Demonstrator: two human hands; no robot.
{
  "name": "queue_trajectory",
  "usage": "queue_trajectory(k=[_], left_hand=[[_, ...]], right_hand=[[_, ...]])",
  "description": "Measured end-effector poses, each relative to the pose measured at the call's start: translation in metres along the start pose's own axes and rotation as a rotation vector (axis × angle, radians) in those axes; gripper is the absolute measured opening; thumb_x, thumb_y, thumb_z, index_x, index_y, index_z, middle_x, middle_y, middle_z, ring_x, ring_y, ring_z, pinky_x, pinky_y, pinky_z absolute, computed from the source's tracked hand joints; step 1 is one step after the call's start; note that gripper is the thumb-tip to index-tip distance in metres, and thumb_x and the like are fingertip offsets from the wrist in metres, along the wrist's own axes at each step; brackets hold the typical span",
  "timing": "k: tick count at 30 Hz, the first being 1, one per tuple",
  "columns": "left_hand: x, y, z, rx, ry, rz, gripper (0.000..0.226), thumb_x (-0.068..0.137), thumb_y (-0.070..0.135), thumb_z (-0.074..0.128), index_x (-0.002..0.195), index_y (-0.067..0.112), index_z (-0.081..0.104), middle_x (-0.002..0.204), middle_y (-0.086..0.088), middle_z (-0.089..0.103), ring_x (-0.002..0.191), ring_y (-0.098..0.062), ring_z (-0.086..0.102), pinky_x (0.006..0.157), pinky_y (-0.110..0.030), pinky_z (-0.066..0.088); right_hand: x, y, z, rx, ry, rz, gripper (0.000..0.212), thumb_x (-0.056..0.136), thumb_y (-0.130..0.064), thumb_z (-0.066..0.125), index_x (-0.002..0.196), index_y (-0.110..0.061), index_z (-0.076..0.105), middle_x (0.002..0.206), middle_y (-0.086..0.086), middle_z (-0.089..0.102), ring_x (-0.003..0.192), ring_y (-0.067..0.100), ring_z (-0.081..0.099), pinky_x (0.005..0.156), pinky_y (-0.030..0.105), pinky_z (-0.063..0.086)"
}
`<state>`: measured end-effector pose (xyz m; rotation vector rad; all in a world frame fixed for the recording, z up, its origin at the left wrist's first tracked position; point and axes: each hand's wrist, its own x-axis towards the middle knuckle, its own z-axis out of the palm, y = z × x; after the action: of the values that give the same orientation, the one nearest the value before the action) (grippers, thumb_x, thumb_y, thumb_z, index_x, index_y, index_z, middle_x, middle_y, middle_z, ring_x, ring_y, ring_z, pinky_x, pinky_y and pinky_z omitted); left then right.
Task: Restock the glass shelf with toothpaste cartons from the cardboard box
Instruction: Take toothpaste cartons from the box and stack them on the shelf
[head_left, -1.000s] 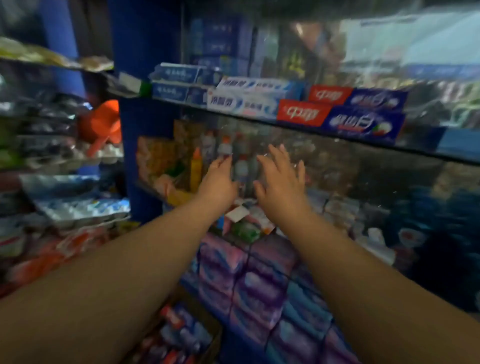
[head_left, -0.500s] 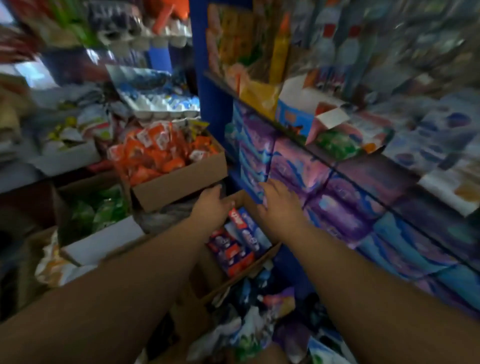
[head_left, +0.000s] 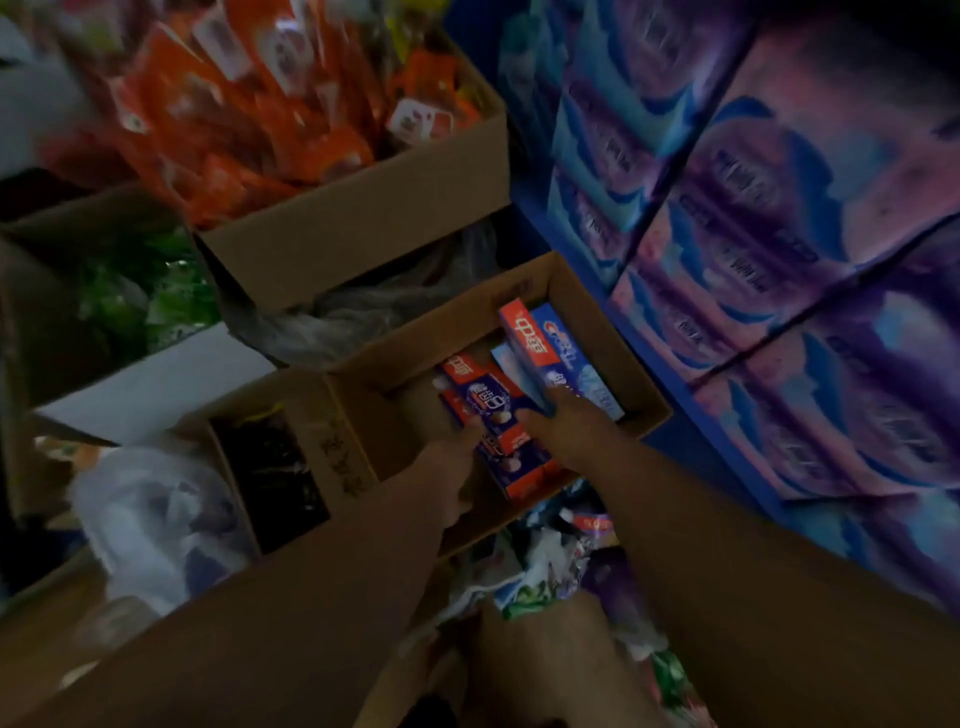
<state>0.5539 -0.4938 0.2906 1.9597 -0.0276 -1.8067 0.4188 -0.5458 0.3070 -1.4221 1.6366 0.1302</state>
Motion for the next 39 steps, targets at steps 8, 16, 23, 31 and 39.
queue_trajectory(k=[8,16,23,31,39], left_hand=[[0.057,0.008,0.019,-0.162,-0.058,-0.07,0.056,0.089,0.059,0.049,0.12,0.013,0.059,0.114,-0.013,0.066,0.1,-0.029,0.065,0.093,-0.046,0.052],[0.064,0.008,0.017,-0.104,-0.061,-0.135,0.054,0.08,0.067,0.058,0.105,0.019,0.064,0.12,-0.01,0.061,0.1,-0.028,0.061,0.079,-0.041,0.055],[0.058,0.006,0.018,-0.052,-0.009,-0.086,0.059,0.083,0.067,0.05,0.122,0.024,0.06,0.131,-0.01,0.056,0.111,-0.03,0.059,0.07,-0.036,0.053],[0.149,-0.02,0.018,0.158,0.17,0.039,0.116,0.03,0.089,0.044,0.127,0.027,0.055,0.133,-0.008,0.055,0.12,-0.033,0.053,0.098,-0.052,0.045],[-0.005,0.023,0.026,-0.14,-0.06,0.016,0.042,0.092,0.05,0.052,0.111,0.013,0.054,0.099,-0.006,0.062,0.096,-0.027,0.061,0.095,-0.045,0.047]], right_hand=[[0.044,0.001,0.014,-0.111,0.01,0.155,0.082,0.085,-0.072,0.042,0.142,-0.013,0.036,0.134,0.015,0.051,0.117,0.033,0.053,0.083,0.037,0.037],[0.046,-0.008,0.031,0.176,-0.077,0.27,0.083,0.081,-0.068,0.054,0.142,-0.014,0.036,0.122,0.009,0.056,0.076,0.013,0.051,0.05,0.02,0.033],[0.051,-0.003,0.033,0.473,-0.117,0.286,0.079,0.085,-0.048,0.066,0.146,-0.012,0.03,0.132,0.01,0.053,0.093,0.017,0.059,0.066,0.025,0.048],[0.042,-0.009,0.028,0.519,-0.13,0.235,0.031,0.087,-0.043,0.056,0.107,-0.02,0.055,0.092,0.002,0.065,0.08,0.017,0.063,0.069,0.029,0.049],[-0.012,-0.008,-0.004,0.511,-0.116,0.153,0.026,0.084,-0.046,0.058,0.097,-0.023,0.063,0.099,0.008,0.07,0.091,0.025,0.067,0.089,0.046,0.054]])
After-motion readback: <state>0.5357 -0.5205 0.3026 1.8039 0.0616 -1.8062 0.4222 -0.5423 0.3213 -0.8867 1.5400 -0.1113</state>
